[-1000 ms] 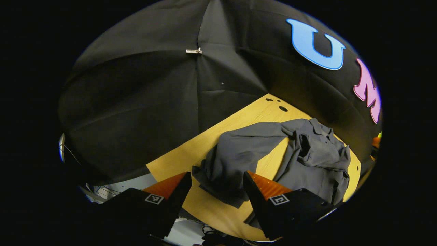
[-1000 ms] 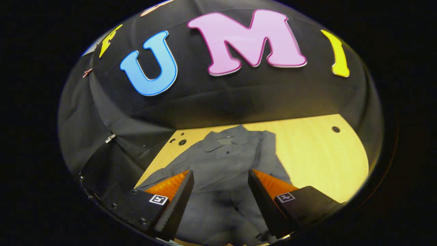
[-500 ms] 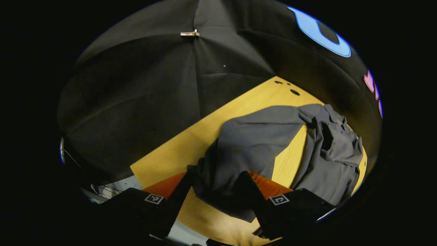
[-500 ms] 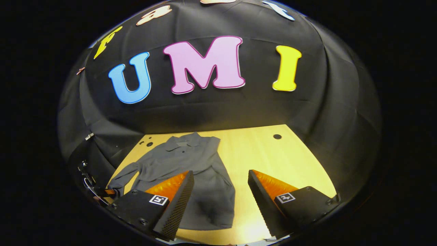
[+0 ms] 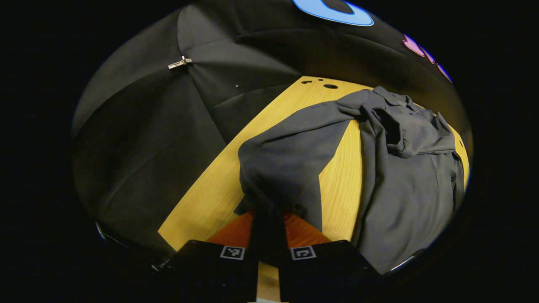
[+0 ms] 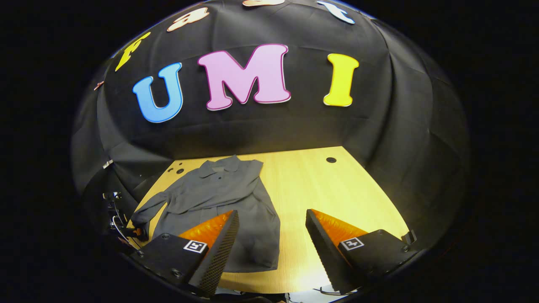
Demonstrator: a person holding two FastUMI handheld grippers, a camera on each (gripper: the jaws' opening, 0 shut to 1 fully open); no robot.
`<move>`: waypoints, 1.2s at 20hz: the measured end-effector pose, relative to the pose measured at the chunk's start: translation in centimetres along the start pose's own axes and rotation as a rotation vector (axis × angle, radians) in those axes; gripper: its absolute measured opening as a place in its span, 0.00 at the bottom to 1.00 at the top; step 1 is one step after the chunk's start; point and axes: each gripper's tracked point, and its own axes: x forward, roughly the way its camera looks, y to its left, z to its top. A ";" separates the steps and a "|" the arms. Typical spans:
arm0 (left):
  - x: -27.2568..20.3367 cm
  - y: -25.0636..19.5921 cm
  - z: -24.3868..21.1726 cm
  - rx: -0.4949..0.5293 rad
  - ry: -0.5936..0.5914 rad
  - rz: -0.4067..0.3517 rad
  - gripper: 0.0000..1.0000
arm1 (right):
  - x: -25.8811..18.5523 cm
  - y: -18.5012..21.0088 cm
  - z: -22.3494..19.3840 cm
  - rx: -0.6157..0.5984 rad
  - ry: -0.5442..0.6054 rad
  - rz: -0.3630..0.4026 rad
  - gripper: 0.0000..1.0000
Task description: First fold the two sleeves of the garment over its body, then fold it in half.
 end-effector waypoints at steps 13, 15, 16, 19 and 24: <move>-4.9 0.2 12.6 -0.125 -0.162 -0.042 0.06 | 4.7 -1.5 2.5 -0.013 -0.029 0.042 0.99; -6.2 -1.4 16.2 -0.102 -0.214 -0.066 0.05 | 5.4 -2.1 2.2 0.011 -0.024 0.036 0.99; -6.7 -2.4 18.0 -0.091 -0.240 -0.082 0.05 | 5.7 -2.3 2.0 0.037 -0.012 0.035 0.99; -8.0 -5.9 22.4 -0.058 -0.307 -0.112 0.05 | 6.5 -3.1 1.4 0.085 -0.002 0.036 0.99; -9.8 -15.7 26.7 0.050 -0.368 -0.239 0.05 | 6.4 -4.5 1.2 0.124 0.003 0.033 0.99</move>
